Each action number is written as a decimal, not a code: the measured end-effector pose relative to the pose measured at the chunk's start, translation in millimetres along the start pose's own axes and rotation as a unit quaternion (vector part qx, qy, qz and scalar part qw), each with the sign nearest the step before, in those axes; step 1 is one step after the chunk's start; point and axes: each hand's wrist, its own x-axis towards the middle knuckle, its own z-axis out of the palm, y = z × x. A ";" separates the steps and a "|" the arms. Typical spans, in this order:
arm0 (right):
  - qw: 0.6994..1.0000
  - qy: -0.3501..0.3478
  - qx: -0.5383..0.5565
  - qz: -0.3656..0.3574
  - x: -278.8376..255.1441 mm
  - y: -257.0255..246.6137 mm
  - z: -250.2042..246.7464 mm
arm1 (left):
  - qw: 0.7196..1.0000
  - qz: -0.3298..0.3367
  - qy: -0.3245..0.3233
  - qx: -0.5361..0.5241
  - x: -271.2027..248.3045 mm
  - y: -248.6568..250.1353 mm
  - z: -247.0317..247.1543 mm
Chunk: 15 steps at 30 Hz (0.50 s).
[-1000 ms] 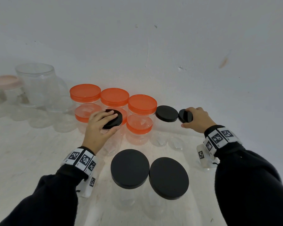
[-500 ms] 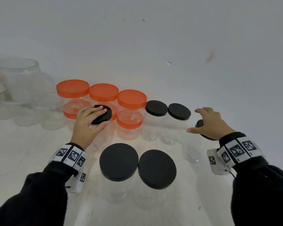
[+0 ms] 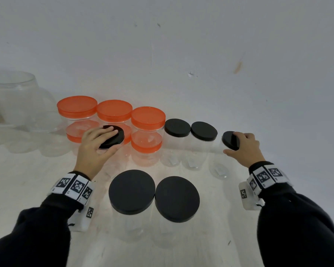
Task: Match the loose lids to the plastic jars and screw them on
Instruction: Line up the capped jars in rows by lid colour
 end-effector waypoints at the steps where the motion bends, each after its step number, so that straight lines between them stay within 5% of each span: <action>1: 1.000 0.008 0.004 0.004 4.2 0.6 1.7 | 1.000 0.001 0.000 0.001 0.3 0.4 0.2; 15: 0.999 0.036 0.017 0.000 26.3 -6.4 13.0 | 1.000 0.001 0.002 0.004 0.9 -2.5 0.4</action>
